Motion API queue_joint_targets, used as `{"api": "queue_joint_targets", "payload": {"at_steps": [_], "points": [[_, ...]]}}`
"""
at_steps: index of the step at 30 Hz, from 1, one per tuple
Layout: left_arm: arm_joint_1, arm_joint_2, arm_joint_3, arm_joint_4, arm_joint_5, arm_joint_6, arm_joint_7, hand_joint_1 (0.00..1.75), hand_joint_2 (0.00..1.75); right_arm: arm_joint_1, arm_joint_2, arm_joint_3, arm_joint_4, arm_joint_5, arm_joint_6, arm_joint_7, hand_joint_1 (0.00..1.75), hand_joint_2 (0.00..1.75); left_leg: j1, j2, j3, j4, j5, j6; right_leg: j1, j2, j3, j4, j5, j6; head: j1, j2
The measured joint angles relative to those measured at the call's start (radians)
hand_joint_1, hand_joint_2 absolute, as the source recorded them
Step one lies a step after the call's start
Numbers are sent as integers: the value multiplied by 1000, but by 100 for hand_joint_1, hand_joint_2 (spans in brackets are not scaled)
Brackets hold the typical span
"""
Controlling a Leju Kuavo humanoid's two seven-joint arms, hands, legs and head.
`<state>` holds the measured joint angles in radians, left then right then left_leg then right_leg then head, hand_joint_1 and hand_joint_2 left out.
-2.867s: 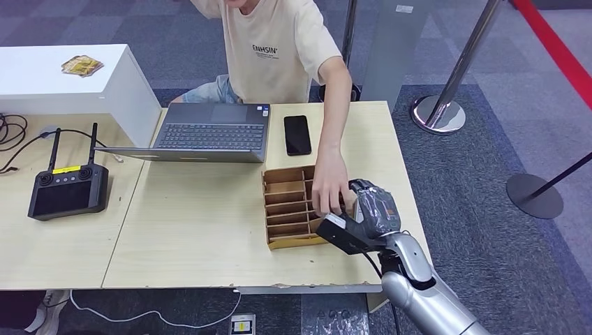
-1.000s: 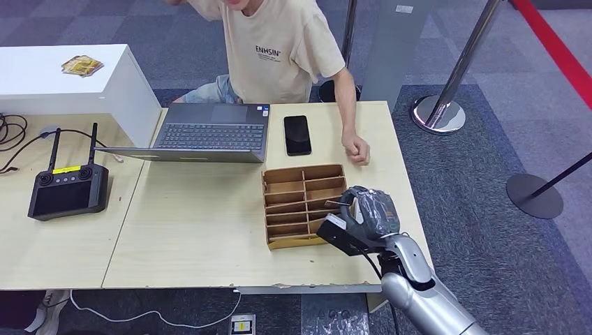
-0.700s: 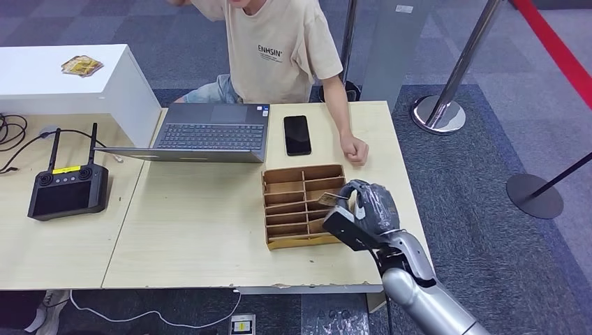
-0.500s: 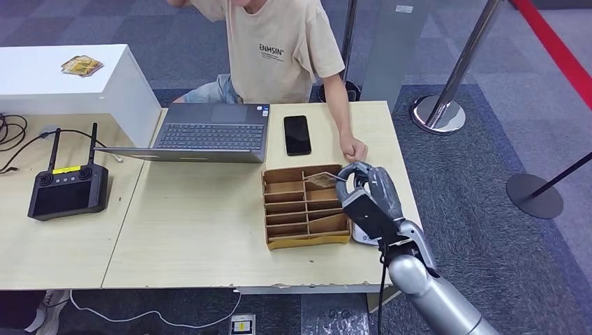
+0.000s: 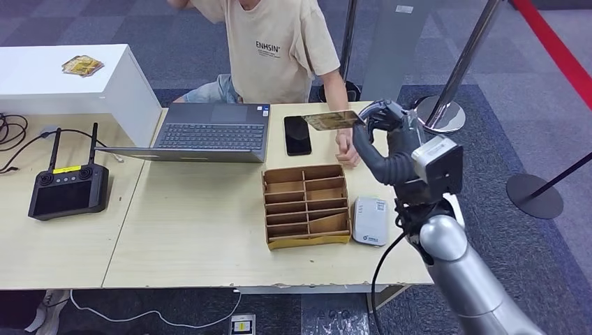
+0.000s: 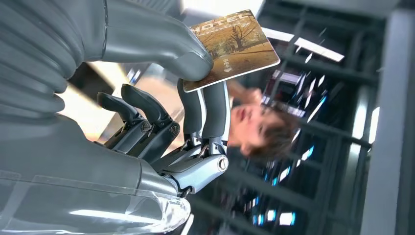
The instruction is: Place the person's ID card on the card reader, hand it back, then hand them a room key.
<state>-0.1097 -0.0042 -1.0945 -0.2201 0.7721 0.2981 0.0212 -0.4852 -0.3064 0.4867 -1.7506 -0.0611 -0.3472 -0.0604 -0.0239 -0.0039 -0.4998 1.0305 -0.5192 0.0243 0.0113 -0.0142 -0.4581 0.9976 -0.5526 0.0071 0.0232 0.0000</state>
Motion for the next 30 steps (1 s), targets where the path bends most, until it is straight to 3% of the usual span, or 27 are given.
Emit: {"api": "queue_joint_targets", "payload": {"at_steps": [5,8,14,18,20,25,30], "points": [[-1,-1,-4,0,2,-22,-58,0,175,-72,-17,-17,60,-183,74,-4,175,175,0,0,0,0,0,0,0,0,0,0,0,0,0,0],[-1,-1,-5,0,5,-31,-72,0,175,-115,-33,-17,122,-128,63,30,175,175,0,0,-1,0,0,0,0,0,0,0,0,0,0,0],[-2,-3,-10,0,-1,-34,-85,0,175,-189,-71,20,229,376,-39,225,175,175,-1,0,-1,0,0,0,-1,0,-1,0,0,0,0,0],[-3,-4,-21,0,-15,-19,-108,0,175,-232,-114,84,264,820,63,353,175,175,-1,0,-2,0,0,0,-1,0,-1,0,0,0,0,0],[-3,-4,-23,0,-16,-9,-126,0,175,-251,-130,114,273,950,144,372,175,175,-1,0,-2,0,0,0,-1,0,-1,0,0,0,0,0],[-12,-6,-23,-1,-14,2,-143,0,175,-291,-156,186,292,1104,276,367,175,175,-1,0,-2,0,0,0,-1,0,-1,0,0,0,0,0],[-32,-7,-23,-4,-9,-13,-106,0,175,-306,-157,241,320,1146,304,340,175,175,-1,0,-2,0,0,0,-1,0,-1,1,0,0,0,0]]}}
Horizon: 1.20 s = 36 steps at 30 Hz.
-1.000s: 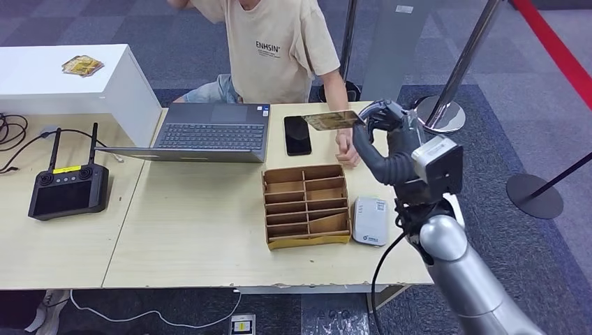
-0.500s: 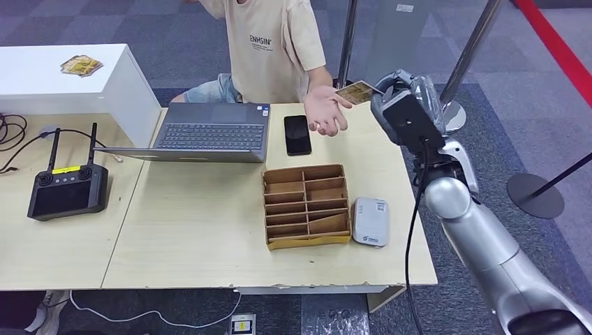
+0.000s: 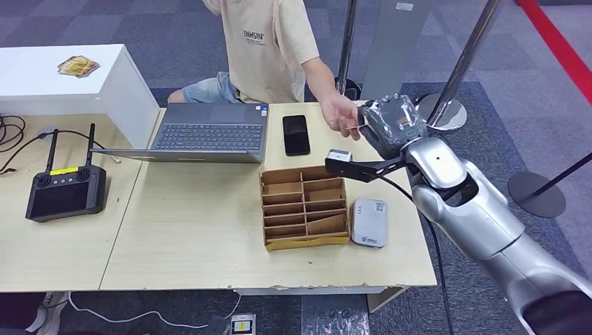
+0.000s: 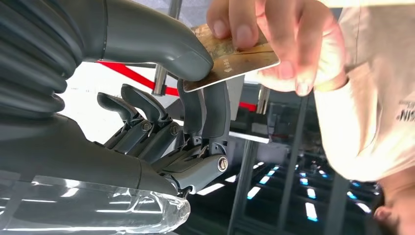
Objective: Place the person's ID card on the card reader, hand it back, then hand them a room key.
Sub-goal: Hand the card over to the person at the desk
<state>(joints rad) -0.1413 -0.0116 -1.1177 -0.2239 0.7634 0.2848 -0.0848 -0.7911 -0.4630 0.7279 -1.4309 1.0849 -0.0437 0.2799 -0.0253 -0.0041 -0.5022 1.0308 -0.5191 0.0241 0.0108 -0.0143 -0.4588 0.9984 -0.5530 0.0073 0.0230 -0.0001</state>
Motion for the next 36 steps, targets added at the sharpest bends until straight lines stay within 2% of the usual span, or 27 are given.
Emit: {"api": "queue_joint_targets", "payload": {"at_steps": [5,6,9,10,11,15,21,26,31,36], "points": [[3,4,0,0,-4,-7,-4,0,175,-2,4,34,33,-10,-33,-14,175,175,0,0,0,0,0,0,0,0,0,0,-1,0,0,0],[4,6,0,0,-4,-5,-7,0,175,-2,5,39,39,-14,-39,-14,145,175,0,0,0,0,0,0,0,0,0,0,-1,0,0,0],[6,10,0,0,-8,-1,-11,0,175,-2,6,52,52,-20,-48,-15,14,175,0,0,0,0,0,0,0,0,0,0,-1,0,0,0],[7,12,0,0,-10,0,-12,0,175,-1,6,55,55,-23,-48,-15,0,175,0,0,0,0,0,0,0,0,0,0,-1,0,0,0],[7,13,0,0,-12,1,-12,0,175,-1,6,57,58,-28,-50,-15,0,175,0,0,0,0,0,0,0,0,0,0,-1,0,0,0],[8,14,0,0,-21,8,-12,0,175,0,6,59,60,-50,-59,-12,0,0,0,0,0,0,0,0,0,0,-1,0,-1,0,0,0],[9,16,0,0,-23,18,-16,0,175,16,6,49,24,-91,-106,7,0,0,0,0,0,0,0,0,0,0,0,0,-1,0,0,0],[21,16,0,1,-13,29,-12,0,175,102,10,-12,-63,-222,-298,8,0,0,0,0,1,0,0,0,0,0,0,0,-1,0,0,0],[28,17,0,2,4,47,6,0,175,229,23,-109,-206,-436,-456,-60,0,0,0,-1,1,1,0,0,-1,0,0,-1,-2,0,0,0],[32,21,3,4,26,72,6,0,175,374,25,-201,-381,-747,-441,-176,0,0,1,-1,2,1,0,0,-1,0,1,-1,-2,0,0,0]]}}
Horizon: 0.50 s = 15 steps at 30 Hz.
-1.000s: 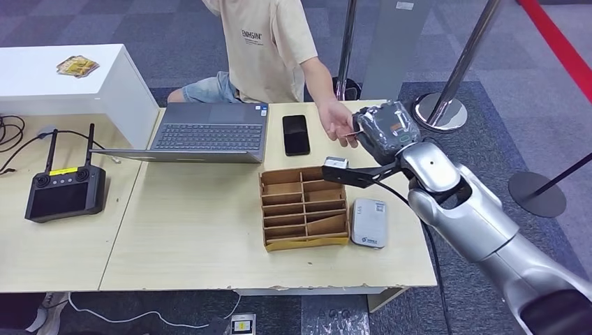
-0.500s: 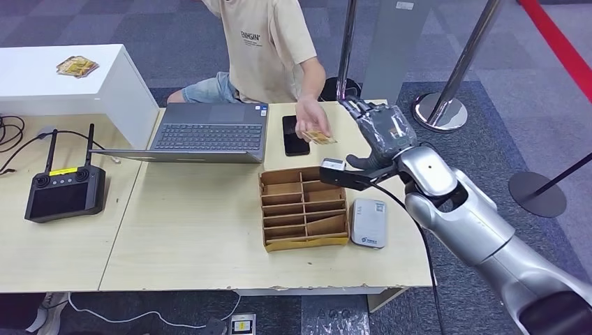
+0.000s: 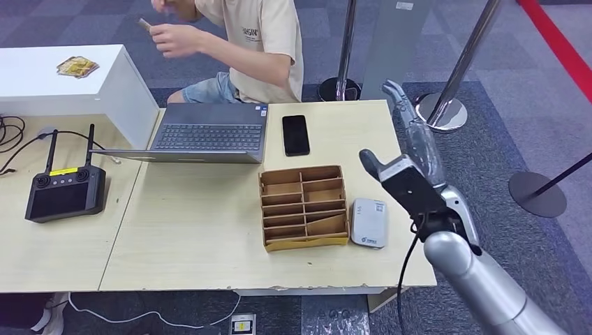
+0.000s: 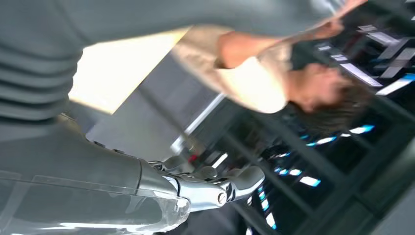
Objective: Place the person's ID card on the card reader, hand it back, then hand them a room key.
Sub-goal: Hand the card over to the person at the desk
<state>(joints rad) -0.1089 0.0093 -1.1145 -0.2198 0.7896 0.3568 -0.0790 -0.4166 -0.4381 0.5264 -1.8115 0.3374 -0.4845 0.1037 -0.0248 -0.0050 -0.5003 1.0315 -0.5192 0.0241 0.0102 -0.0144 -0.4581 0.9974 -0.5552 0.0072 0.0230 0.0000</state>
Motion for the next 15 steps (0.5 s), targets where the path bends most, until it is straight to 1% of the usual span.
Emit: {"api": "queue_joint_targets", "payload": {"at_steps": [4,8,11,15], "points": [[2,3,2,2,9,6,4,0,175,145,4,-72,-135,-143,6,-129,0,0,0,0,0,0,0,0,0,0,1,0,0,0,0,0],[2,4,3,3,8,11,25,0,175,305,25,-124,-258,-227,0,-252,0,0,0,0,1,0,0,0,0,0,1,0,-1,-1,0,0],[1,3,3,3,-4,11,36,0,175,392,39,-150,-320,-242,-11,-282,0,0,0,1,1,-1,0,0,1,0,1,0,-1,-1,0,0],[0,-1,3,3,-15,20,39,0,175,480,52,-170,-351,-247,-42,-279,0,0,0,1,1,-2,-1,0,1,0,1,0,-1,-1,0,0]]}}
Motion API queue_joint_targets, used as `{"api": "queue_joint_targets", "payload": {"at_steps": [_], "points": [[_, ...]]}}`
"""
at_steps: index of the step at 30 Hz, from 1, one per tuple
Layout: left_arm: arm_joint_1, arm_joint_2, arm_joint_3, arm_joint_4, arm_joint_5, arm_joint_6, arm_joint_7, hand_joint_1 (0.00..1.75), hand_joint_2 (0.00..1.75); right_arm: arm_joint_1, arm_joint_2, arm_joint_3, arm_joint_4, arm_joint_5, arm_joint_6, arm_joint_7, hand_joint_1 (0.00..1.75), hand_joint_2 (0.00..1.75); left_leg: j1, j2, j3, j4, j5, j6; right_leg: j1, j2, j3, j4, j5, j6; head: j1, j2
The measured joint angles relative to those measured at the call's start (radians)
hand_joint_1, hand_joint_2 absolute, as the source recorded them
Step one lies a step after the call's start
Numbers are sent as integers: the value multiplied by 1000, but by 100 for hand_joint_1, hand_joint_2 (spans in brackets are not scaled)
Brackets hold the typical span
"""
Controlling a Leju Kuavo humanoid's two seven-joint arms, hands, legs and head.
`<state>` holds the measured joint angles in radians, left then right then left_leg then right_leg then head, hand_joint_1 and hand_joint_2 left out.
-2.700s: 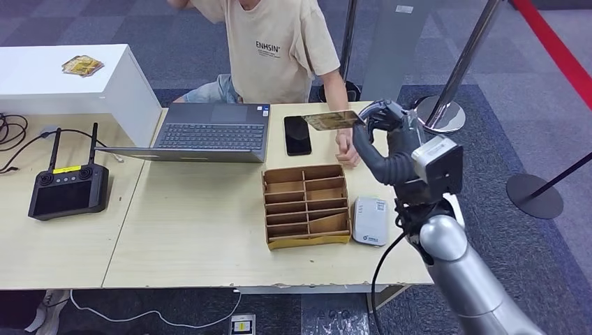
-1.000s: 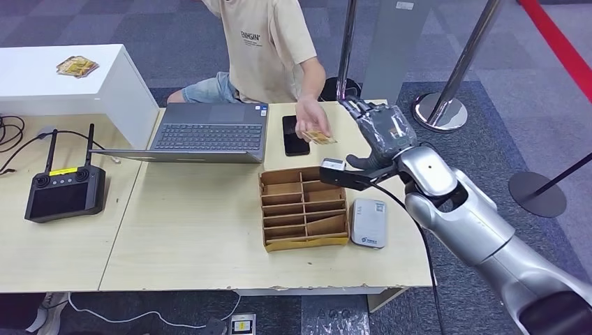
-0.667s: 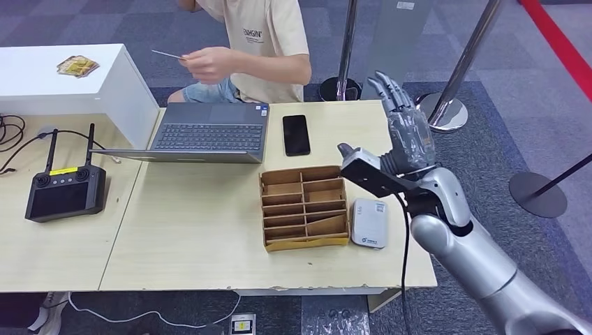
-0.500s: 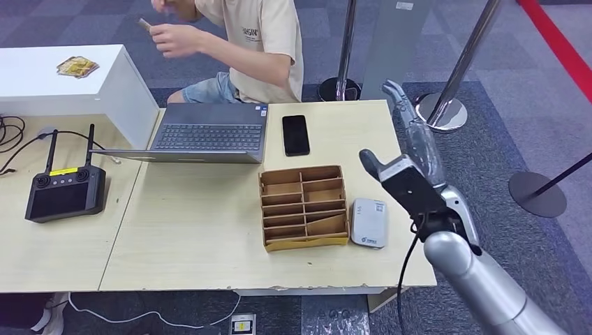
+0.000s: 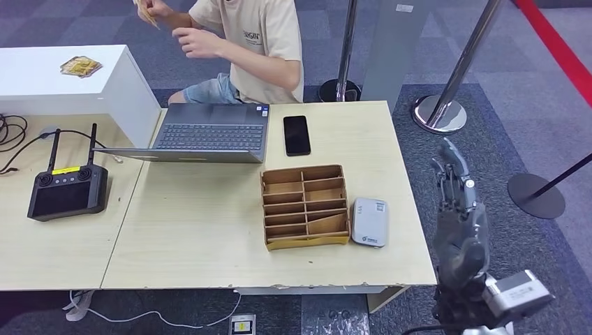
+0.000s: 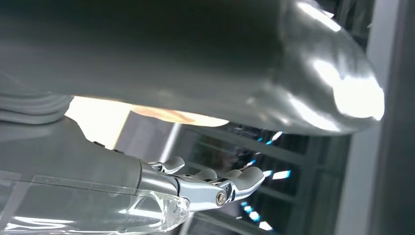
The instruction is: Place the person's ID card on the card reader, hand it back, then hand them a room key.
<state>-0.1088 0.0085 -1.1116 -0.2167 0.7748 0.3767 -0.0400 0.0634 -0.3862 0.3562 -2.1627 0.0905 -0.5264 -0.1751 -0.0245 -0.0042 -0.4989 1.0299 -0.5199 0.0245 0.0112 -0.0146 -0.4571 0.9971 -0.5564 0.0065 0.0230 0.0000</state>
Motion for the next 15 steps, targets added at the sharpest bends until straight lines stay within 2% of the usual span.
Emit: {"api": "queue_joint_targets", "payload": {"at_steps": [7,11,15], "points": [[-1,-9,0,0,6,16,-17,0,175,110,8,-47,37,-54,-80,19,0,0,0,0,0,0,0,0,0,0,0,0,1,0,0,0],[-1,-16,0,0,8,13,-3,0,175,167,15,-89,119,-77,-130,44,0,0,0,0,0,0,0,0,-1,0,0,0,1,1,0,0],[-1,-20,0,0,8,9,16,0,175,204,28,-136,235,-166,-154,15,0,0,-1,0,0,0,-1,1,-1,0,0,0,1,1,0,0]]}}
